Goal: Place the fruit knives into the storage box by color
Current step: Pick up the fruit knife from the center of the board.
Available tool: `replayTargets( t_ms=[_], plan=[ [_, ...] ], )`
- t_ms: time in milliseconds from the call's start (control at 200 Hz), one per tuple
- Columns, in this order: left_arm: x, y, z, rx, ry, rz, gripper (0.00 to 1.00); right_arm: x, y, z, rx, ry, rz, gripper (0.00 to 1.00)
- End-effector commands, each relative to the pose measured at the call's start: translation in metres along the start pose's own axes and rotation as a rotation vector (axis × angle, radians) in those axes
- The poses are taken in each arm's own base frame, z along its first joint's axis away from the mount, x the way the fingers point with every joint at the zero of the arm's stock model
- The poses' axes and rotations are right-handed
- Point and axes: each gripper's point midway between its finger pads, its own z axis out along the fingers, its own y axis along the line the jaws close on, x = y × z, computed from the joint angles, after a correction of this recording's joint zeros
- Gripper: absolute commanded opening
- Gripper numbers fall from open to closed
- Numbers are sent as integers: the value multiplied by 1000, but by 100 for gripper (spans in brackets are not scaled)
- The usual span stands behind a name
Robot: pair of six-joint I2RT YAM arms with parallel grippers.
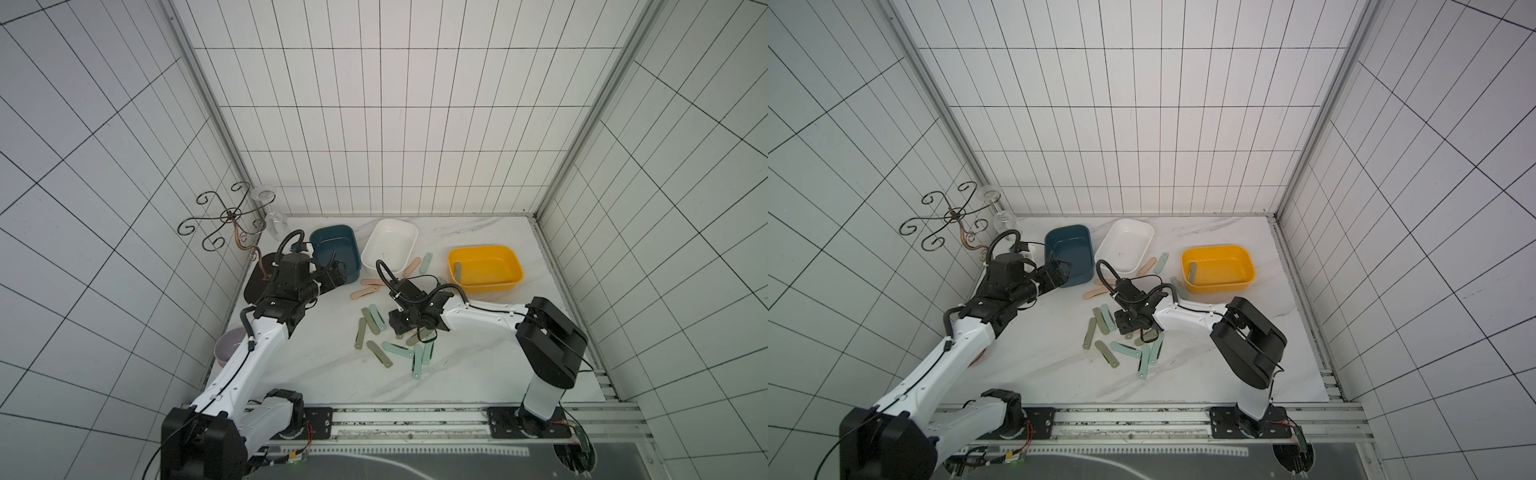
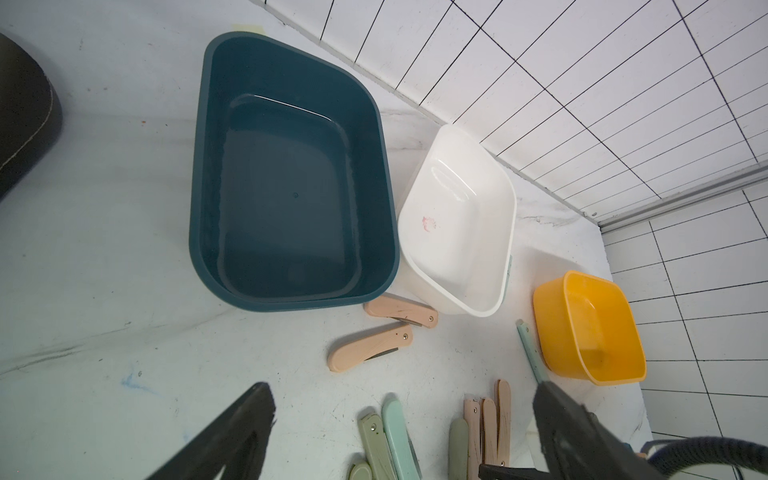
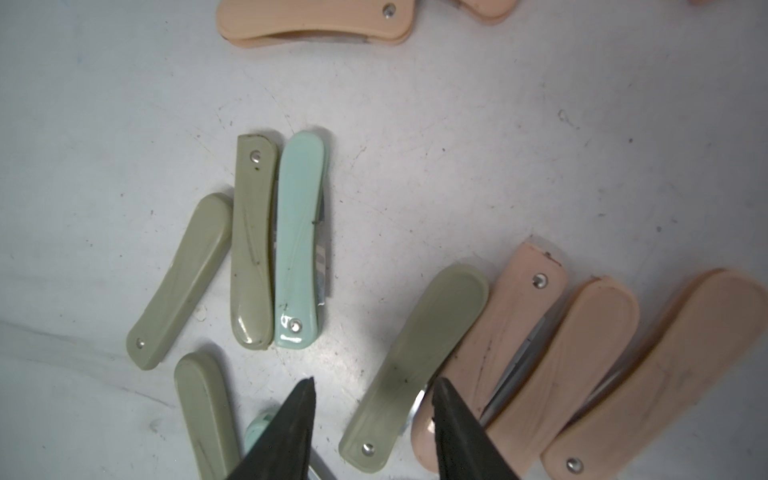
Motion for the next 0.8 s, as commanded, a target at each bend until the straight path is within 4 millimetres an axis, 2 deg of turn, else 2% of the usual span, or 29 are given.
replayTargets(
  t_ms=[0, 415, 795],
  plan=[
    [-4, -4, -4, 26, -25, -5, 97, 21, -13, 13, 54, 45, 6, 48],
    [-4, -6, -4, 36, -25, -9, 97, 21, -13, 28, 55, 67, 6, 48],
    [-3, -6, -3, 41, -22, -16, 97, 11, -2, 27, 17, 48, -5, 48]
  ],
)
